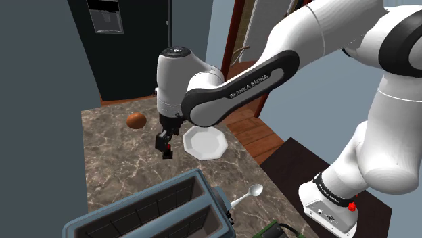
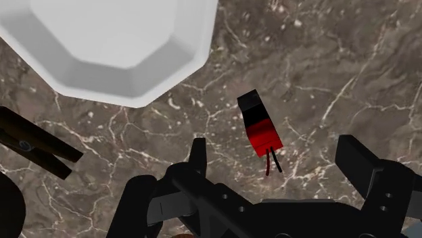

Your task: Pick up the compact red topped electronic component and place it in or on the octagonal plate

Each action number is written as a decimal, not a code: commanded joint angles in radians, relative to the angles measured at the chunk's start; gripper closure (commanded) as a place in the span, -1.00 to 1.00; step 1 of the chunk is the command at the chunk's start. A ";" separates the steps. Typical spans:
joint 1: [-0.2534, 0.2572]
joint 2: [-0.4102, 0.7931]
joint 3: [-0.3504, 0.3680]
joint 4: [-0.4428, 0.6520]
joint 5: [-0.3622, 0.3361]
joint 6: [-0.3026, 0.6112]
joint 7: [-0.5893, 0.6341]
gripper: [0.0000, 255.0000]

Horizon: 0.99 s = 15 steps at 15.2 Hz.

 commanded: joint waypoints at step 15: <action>0.021 0.080 -0.022 0.005 -0.042 0.071 0.025 1.00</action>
